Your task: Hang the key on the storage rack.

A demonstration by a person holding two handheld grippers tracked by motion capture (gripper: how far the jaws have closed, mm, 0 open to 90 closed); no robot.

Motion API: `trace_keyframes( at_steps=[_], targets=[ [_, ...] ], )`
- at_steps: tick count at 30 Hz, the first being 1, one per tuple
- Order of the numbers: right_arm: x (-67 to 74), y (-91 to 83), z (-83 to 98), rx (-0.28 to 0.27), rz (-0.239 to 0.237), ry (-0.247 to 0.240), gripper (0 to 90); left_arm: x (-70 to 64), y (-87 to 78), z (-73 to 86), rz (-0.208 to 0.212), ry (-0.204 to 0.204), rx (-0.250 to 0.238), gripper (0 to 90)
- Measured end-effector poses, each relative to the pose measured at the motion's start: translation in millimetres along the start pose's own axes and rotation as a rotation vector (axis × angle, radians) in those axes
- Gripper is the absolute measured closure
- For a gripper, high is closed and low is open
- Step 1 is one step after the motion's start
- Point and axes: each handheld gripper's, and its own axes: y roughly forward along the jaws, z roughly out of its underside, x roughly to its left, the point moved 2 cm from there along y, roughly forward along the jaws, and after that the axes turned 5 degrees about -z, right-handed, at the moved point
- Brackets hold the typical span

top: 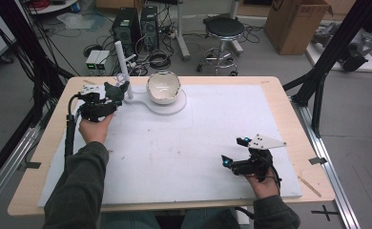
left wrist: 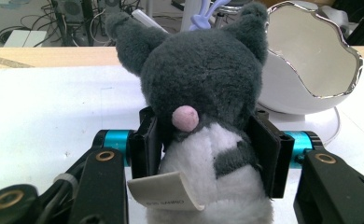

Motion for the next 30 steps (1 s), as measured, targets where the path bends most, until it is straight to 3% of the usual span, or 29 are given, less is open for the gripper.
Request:
trace_keyframes(
  at_steps=[10,18,26,30],
  targets=[
    [-0.1,-0.1,0.0,-0.001,0.001,-0.002,9.6,-1.9,0.5,1.1,0.003,0.02,0.009,47.9],
    [0.2,0.1,-0.1,0.0,0.0,0.0,9.6,-0.6,-2.5,1.4,-0.021,0.019,-0.013,35.6],
    [0.0,-0.2,-0.3,-0.001,0.002,-0.002,9.6,3.3,-8.2,1.9,0.0,0.01,-0.027,37.2],
    [-0.5,-0.8,0.1,-0.003,0.004,-0.002,9.6,2.0,-10.6,3.3,0.006,0.028,-0.023,36.8]
  ],
)
